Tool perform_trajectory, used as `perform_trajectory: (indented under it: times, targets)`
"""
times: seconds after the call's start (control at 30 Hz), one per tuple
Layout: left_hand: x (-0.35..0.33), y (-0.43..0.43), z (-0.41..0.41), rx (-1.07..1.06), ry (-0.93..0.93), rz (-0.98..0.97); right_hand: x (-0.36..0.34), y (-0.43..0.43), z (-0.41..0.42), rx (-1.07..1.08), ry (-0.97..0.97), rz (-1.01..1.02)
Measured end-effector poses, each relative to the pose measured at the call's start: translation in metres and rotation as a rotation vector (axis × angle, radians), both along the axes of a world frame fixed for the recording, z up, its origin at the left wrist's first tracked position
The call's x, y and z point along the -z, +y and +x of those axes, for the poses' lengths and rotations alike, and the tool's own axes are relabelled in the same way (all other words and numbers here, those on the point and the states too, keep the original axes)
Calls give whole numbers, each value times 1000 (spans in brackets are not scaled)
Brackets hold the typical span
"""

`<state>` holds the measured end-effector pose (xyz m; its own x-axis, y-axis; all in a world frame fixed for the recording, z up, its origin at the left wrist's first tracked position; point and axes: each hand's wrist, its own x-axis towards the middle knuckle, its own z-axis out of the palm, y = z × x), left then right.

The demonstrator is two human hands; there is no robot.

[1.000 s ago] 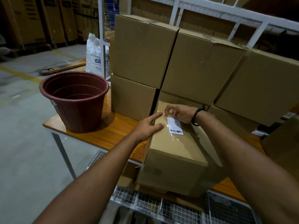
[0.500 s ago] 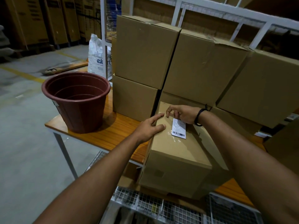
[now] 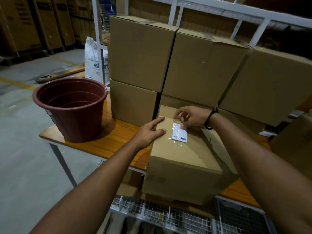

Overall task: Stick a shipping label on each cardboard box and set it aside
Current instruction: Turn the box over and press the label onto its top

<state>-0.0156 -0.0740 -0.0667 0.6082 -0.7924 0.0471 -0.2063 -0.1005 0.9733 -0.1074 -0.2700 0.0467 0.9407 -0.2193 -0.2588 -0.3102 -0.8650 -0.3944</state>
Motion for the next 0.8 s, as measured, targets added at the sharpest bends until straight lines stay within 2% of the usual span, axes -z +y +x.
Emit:
perform_trajectory:
  times: [0.23,0.4,0.67,0.8]
  targets:
    - [-2,0,-2,-11,-5,24,-6,7,2,-34,-4,5]
    - [-2,1,-3,-3,5,11,-6,19,3,-144,55,-243]
    - [-6,2,-5,-21,-12,22,-14,23,4,-147,146,-370]
    - [-6,2,-6,-38,5,5,-30,26,2,-129,165,-234]
